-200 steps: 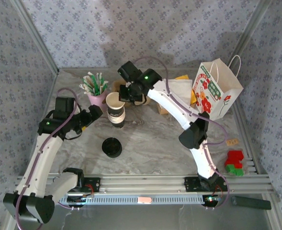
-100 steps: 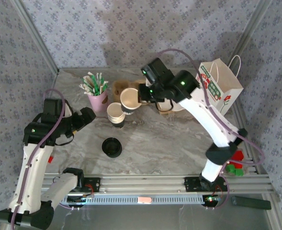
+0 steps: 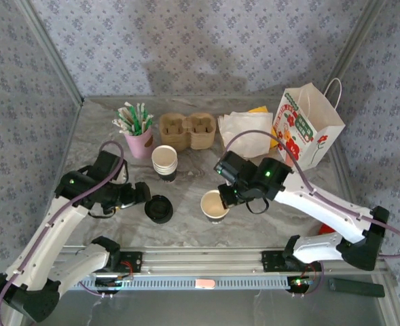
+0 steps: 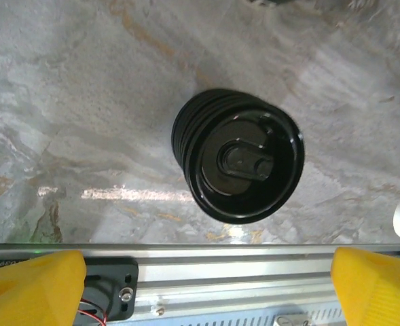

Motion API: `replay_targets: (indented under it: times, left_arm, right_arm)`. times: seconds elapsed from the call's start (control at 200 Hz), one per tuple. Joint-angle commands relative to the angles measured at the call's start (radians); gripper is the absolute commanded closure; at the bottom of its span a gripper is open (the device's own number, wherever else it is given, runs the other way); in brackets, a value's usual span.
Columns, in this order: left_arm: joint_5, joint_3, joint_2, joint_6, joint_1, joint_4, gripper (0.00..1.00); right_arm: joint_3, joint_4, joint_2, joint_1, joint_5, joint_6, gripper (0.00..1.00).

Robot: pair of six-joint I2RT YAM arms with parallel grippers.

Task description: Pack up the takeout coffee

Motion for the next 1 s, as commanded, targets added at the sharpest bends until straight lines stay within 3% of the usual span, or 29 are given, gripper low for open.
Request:
replay_targets:
  times: [0.0, 0.515, 0.994]
  left_arm:
    - [-0.010, -0.038, -0.013, -0.034, -0.027, -0.010, 0.07]
    - [0.001, -0.160, -0.006, -0.087, -0.047, 0.082, 0.18]
    - [0.001, -0.181, 0.006, -0.089, -0.049, 0.107, 0.20]
  right_arm:
    - [-0.055, 0.112, -0.027, 0.006, 0.020, -0.009, 0.98]
    - [-0.119, 0.204, 0.078, 0.049, -0.012, -0.037, 0.98]
    - [-0.147, 0.251, 0.114, 0.068, -0.014, -0.027, 0.98]
